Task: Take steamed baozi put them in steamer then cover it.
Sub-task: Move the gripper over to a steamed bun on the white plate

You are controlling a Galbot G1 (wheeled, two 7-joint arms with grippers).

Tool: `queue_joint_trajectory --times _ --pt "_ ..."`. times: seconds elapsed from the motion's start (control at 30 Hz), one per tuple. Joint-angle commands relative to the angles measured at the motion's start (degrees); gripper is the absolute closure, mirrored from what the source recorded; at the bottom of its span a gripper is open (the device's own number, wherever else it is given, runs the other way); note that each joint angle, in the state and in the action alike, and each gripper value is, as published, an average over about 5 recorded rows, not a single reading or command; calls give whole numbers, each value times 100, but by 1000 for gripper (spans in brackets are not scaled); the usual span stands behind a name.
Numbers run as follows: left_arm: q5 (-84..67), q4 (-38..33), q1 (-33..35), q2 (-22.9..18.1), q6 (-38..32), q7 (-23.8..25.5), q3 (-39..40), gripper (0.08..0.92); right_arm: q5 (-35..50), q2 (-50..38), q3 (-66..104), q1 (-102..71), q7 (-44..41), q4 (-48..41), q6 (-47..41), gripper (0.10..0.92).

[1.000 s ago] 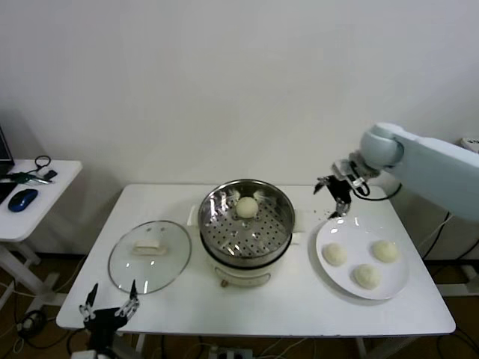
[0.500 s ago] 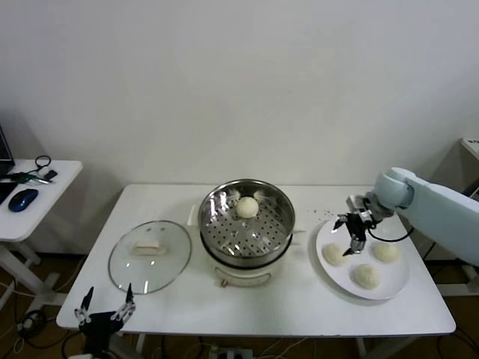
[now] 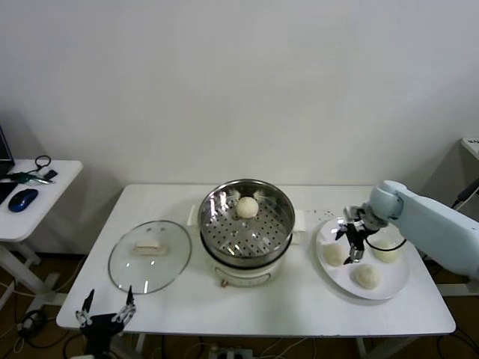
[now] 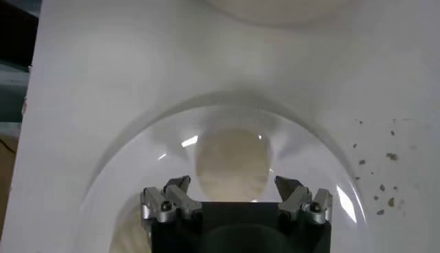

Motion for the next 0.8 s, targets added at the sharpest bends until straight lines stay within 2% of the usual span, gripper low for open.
queue_joint_trajectory --times 0.03,0.23,0.53,0.8 --pt "47 36 4 -4 -24 -8 6 177 -232 354 141 -206 3 -472 41 203" --pt "52 53 -23 -4 -18 -13 12 177 -282 470 123 -204 -3 -578 80 206" --pt "84 65 -31 -3 -19 -12 31 177 -239 502 128 -187 -30 -586 118 304" --pt "82 44 -4 3 -25 -13 27 177 98 289 -81 176 -43 -398 99 337"
